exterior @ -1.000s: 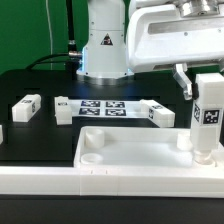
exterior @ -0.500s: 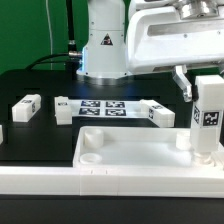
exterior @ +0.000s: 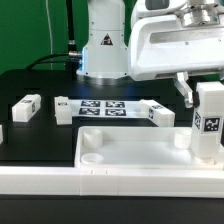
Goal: Assemble desk
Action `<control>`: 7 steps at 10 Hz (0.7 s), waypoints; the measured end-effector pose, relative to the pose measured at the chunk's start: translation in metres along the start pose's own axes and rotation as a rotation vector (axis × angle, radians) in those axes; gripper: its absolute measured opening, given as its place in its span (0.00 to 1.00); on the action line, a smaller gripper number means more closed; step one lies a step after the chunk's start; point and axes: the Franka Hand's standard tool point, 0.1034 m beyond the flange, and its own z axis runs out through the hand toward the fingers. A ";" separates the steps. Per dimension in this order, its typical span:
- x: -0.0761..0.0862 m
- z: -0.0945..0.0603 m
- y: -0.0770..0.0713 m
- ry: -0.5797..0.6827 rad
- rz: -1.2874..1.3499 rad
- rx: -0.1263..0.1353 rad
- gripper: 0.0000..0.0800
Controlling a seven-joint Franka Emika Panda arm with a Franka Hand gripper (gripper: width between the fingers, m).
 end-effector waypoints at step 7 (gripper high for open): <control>-0.008 0.006 -0.001 0.059 -0.006 -0.011 0.78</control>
Offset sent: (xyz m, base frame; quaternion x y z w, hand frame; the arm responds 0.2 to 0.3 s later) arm 0.0000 0.0000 0.0000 0.0000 0.0000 0.0000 1.0000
